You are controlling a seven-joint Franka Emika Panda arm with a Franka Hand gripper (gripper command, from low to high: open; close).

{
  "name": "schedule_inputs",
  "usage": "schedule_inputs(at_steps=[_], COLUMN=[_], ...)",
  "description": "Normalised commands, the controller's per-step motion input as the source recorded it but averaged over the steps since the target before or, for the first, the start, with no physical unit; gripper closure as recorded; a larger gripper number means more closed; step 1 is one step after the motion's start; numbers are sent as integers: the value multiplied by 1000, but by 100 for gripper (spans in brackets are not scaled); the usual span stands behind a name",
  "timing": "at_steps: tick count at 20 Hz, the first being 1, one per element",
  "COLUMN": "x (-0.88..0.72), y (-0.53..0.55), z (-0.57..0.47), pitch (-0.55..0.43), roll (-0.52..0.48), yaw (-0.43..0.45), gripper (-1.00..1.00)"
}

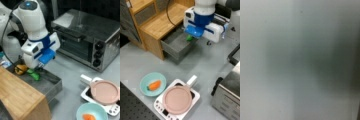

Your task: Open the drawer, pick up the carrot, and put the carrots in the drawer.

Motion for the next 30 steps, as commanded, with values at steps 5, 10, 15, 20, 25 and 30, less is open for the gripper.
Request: schedule_inputs(at_steps=[5, 10, 15, 20, 25, 30], x=[40, 75, 164, 272, 372, 550], y=[-7, -58, -20, -35, -92, -161], z=[102, 334, 256, 117, 74, 81], pitch=[-3, 83, 118, 128, 106, 113], roll=[22, 39, 37, 28, 19, 24], yaw=[-103, -80, -67, -62, -39, -1], gripper=[-100, -100, -100, -100, -100, -100])
